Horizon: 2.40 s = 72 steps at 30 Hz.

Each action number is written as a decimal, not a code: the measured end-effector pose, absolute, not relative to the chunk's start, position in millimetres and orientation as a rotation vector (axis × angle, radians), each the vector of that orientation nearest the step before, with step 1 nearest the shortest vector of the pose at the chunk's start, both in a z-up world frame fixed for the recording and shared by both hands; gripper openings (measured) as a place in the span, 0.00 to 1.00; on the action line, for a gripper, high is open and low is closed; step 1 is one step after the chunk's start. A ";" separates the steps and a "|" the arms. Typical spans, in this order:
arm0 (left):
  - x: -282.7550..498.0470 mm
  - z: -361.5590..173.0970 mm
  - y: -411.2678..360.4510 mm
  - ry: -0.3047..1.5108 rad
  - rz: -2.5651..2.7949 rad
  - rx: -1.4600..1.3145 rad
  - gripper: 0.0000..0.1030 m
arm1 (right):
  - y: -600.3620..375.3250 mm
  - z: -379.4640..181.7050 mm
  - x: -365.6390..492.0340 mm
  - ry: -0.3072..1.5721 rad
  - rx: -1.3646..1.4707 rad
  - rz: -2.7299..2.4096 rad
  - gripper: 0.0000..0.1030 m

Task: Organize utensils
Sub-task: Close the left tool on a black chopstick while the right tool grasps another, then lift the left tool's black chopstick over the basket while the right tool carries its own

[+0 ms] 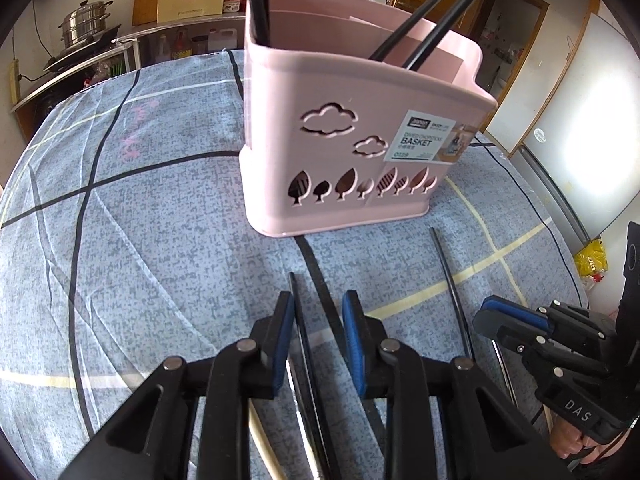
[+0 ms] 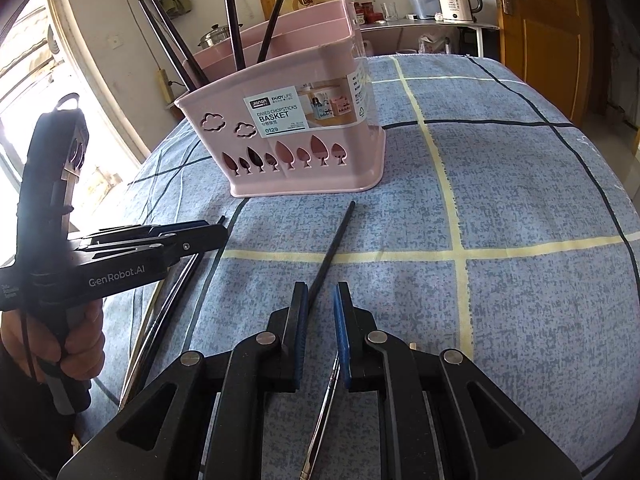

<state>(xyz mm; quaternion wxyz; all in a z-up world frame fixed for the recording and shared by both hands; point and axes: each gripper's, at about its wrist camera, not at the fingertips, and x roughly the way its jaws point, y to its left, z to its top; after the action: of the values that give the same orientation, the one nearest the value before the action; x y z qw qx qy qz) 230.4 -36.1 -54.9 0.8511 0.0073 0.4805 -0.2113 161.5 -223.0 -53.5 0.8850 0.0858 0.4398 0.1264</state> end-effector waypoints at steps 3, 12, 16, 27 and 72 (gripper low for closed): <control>230.1 -57.6 -38.6 1.015 -0.437 0.028 0.20 | -223.7 -53.0 160.5 0.913 0.180 0.260 0.13; 228.5 -59.1 -37.7 1.005 -0.401 0.071 0.06 | -218.0 -52.0 166.4 0.919 0.169 0.267 0.13; 230.8 -57.6 -30.0 1.001 -0.375 0.043 0.06 | -214.3 -55.8 174.4 0.941 0.168 0.263 0.13; 244.7 -59.3 -20.9 1.049 -0.360 -0.007 0.06 | -197.1 -57.8 196.5 0.983 0.094 0.231 0.13; 148.0 131.7 -3.0 0.588 -0.465 -0.021 0.04 | -210.0 91.9 125.7 0.548 0.096 0.356 0.05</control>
<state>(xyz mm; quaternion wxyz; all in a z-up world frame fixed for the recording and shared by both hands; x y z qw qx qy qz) 148.0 -3.0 131.7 0.9305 -0.0103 0.2873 -0.2269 125.7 -210.0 91.9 0.9460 0.0471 0.2689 0.1750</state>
